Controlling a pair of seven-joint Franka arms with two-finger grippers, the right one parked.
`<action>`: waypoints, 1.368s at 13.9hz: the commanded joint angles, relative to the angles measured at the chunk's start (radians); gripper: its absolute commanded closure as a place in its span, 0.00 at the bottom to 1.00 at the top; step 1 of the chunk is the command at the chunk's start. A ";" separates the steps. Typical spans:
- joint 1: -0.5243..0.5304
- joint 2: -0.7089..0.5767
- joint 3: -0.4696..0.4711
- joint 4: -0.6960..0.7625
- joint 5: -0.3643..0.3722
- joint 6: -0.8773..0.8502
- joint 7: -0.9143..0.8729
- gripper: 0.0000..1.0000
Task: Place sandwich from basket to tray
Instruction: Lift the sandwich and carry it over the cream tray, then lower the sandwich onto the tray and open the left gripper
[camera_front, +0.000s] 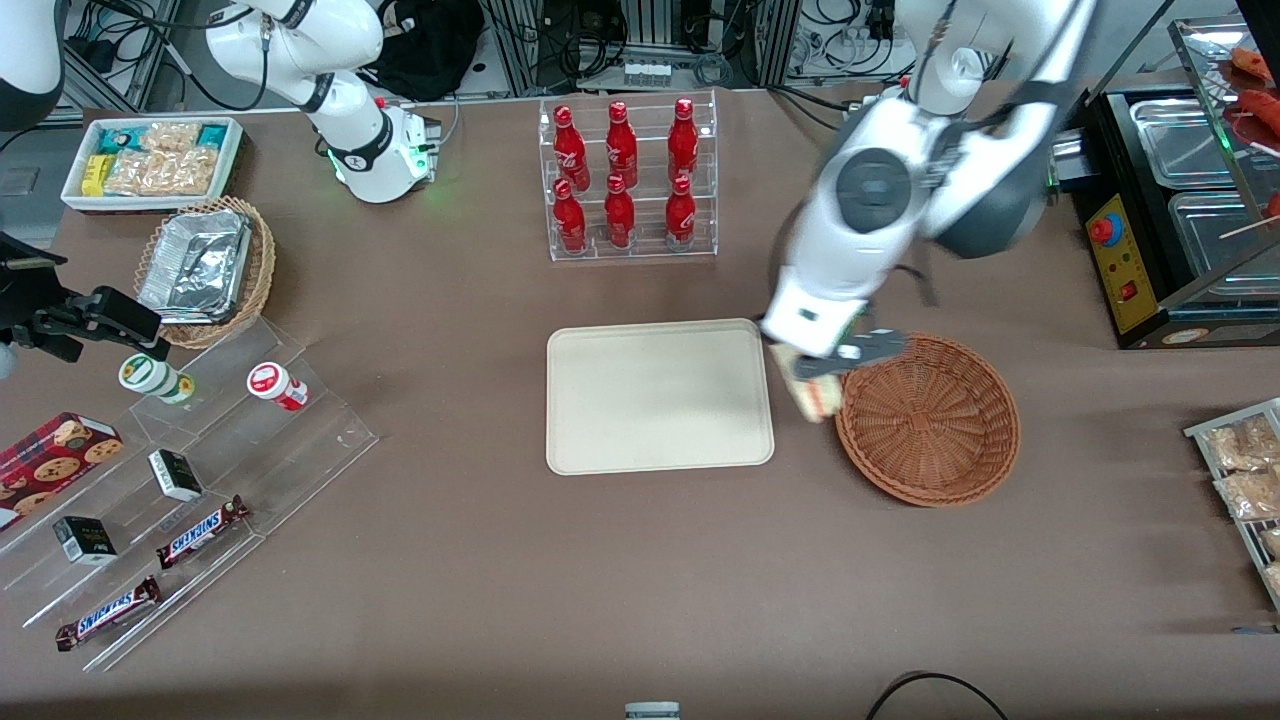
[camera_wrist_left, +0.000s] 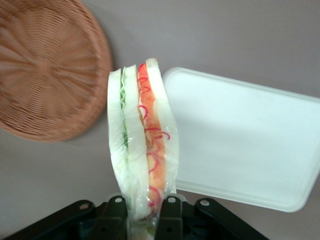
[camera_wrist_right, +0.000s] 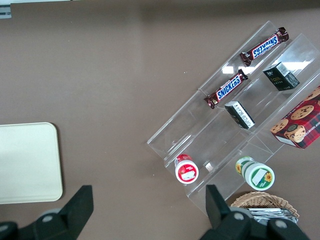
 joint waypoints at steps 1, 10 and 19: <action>-0.110 0.183 0.011 0.172 0.011 -0.004 -0.063 0.91; -0.254 0.411 0.010 0.182 0.083 0.259 0.007 0.92; -0.282 0.426 0.010 0.119 0.157 0.294 0.015 0.78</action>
